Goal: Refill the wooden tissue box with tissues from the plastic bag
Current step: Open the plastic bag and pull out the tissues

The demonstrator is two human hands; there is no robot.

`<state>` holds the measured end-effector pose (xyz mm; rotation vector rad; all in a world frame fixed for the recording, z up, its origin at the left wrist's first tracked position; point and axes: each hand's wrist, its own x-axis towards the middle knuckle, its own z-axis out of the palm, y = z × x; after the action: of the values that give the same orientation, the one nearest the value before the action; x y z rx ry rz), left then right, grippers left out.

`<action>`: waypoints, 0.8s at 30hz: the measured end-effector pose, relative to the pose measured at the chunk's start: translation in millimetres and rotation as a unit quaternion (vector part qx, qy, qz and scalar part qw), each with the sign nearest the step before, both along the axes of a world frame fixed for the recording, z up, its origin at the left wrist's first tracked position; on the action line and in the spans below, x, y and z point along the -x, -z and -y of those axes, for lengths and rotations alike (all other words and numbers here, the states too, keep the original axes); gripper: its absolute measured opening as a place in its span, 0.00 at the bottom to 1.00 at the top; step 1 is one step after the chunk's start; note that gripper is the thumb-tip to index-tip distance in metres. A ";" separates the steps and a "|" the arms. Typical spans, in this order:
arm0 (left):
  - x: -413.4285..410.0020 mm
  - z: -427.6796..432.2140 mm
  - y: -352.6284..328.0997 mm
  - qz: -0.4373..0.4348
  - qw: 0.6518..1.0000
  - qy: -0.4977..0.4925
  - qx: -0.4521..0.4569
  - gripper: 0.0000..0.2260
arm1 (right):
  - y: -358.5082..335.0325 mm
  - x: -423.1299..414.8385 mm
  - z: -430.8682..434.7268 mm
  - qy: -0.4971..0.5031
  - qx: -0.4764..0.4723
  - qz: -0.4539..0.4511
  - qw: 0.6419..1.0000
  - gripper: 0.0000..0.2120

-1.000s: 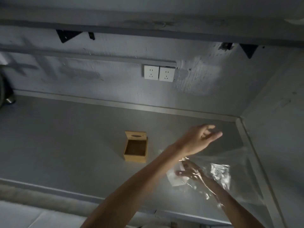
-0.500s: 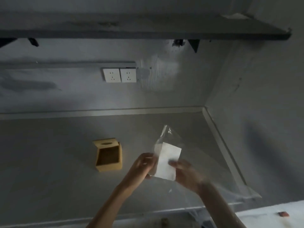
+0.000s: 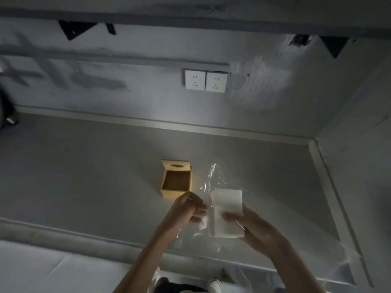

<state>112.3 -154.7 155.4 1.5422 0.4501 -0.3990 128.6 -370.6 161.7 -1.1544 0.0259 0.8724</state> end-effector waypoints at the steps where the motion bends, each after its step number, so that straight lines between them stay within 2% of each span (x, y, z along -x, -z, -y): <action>1: 0.9 -14.6 0.8 0.002 1.000 -0.016 0.010 0.03 | -3.3 -1.6 -7.1 -0.008 -0.004 -0.013 1.000 0.27; 5: 7.8 -89.1 -3.3 0.034 0.993 -0.110 0.019 0.05 | -13.4 -7.8 -33.8 -0.052 0.019 -0.001 0.998 0.27; 8: 12.5 -149.1 -6.7 0.058 0.989 -0.137 0.014 0.04 | -20.2 -13.9 -56.4 -0.077 -0.011 -0.013 0.997 0.24; 13: 2.8 -237.0 -0.7 0.054 0.978 -0.201 -0.010 0.07 | -22.3 -27.5 -107.2 -0.072 0.007 -0.022 0.997 0.28; 16: -3.5 -282.6 13.5 0.040 0.961 -0.273 -0.008 0.11 | -16.2 -35.3 -125.0 -0.013 -0.007 -0.045 0.999 0.24; 21: -3.5 -333.2 49.8 0.014 0.921 -0.389 0.008 0.09 | -2.4 -43.4 -157.7 0.120 0.033 -0.072 0.990 0.31; 24: 2.4 -347.0 78.1 -0.016 0.911 -0.412 -0.014 0.10 | 9.0 -35.4 -177.5 0.141 -0.015 -0.088 0.986 0.27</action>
<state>109.9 192.3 77.3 1.2349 1.0756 0.2437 164.0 -193.2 152.7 -1.0136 0.3129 0.7168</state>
